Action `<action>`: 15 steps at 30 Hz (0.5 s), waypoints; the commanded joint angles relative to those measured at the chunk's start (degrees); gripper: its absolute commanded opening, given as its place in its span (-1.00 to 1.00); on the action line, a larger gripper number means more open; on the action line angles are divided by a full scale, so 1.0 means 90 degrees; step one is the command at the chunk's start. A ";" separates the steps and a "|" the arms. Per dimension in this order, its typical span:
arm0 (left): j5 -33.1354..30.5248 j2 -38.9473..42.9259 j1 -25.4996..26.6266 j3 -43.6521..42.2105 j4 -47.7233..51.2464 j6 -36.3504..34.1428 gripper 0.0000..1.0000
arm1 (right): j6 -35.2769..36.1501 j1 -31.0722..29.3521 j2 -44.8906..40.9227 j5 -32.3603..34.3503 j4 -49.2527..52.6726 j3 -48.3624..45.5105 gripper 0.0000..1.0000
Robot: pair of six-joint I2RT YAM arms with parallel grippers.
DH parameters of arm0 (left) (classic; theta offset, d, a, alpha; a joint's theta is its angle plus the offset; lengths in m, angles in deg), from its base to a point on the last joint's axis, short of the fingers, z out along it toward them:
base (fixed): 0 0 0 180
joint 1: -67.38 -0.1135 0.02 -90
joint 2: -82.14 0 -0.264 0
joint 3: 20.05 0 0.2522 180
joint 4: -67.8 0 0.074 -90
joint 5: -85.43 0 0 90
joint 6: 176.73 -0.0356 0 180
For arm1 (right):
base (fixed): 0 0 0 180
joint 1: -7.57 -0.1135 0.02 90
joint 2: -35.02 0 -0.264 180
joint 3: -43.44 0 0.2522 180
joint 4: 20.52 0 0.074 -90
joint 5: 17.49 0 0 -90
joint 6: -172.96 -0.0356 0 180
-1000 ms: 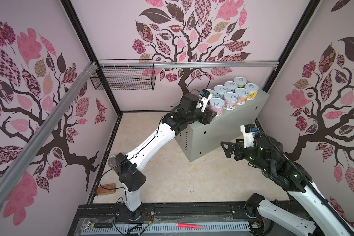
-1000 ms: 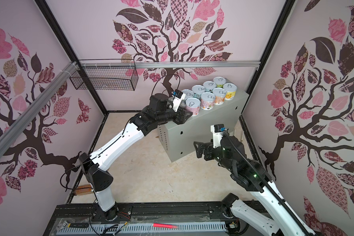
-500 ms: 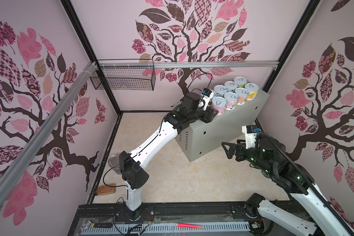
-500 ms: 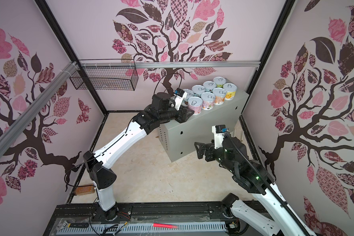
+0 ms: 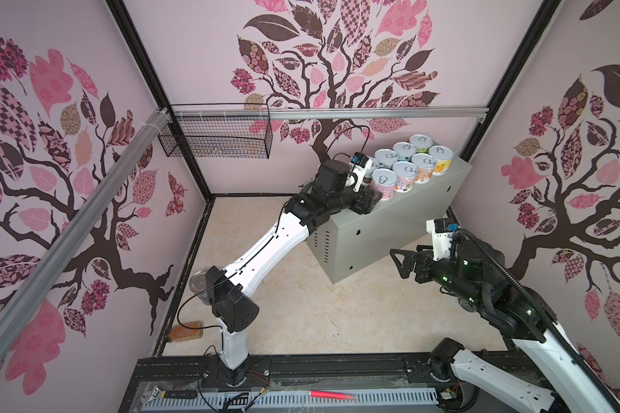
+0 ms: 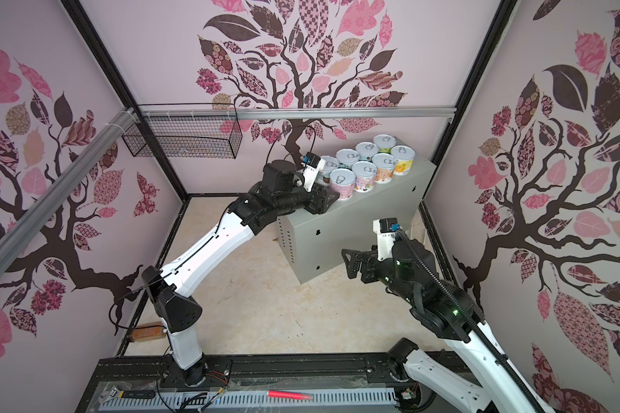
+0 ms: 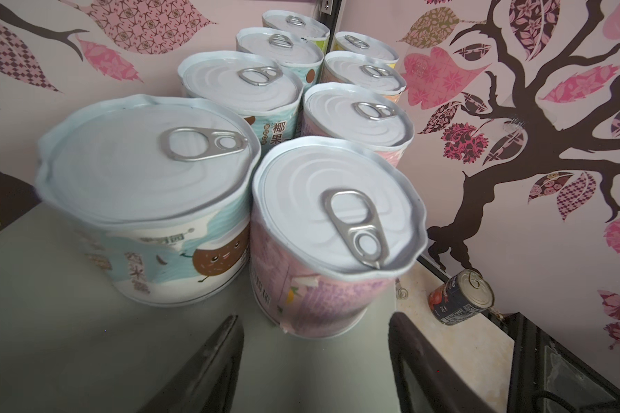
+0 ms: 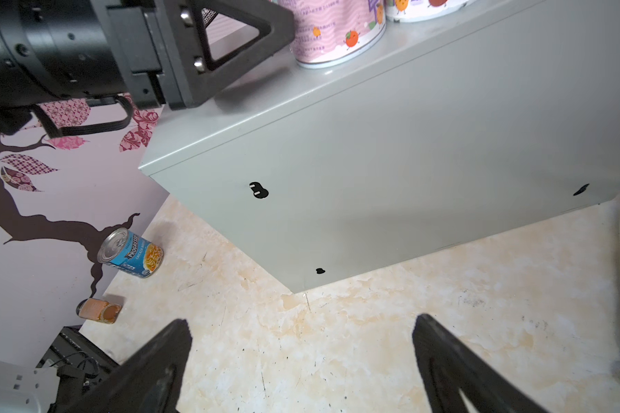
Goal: Place and organize the canned foods onto the counter
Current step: 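Open the left gripper and release the pink-label can beside the cluster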
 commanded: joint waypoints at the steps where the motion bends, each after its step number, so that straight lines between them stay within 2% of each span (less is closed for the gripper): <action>1: -0.0147 0.0810 0.0007 -0.0278 0.0019 0.0039 0.47 | -0.0169 -0.0025 0.0041 0.0084 0.0283 0.0349 1.00; 5: -0.0596 0.1444 0.0017 -0.0621 0.0304 0.0199 0.58 | -0.0165 -0.0022 0.0266 0.0274 0.0744 0.0514 1.00; 9: -0.0909 0.2231 0.0024 -0.1367 0.0551 0.0492 0.68 | -0.0394 -0.0014 0.0140 0.0761 0.0913 0.0313 1.00; 12: -0.1173 0.2895 0.0022 -0.2019 0.0724 0.0747 0.96 | -0.0617 -0.0022 0.0141 0.1219 0.1174 0.0132 1.00; 15: -0.1364 0.3476 0.0008 -0.2597 0.1038 0.0935 0.96 | -0.0899 -0.0017 0.0165 0.1473 0.1393 -0.0057 1.00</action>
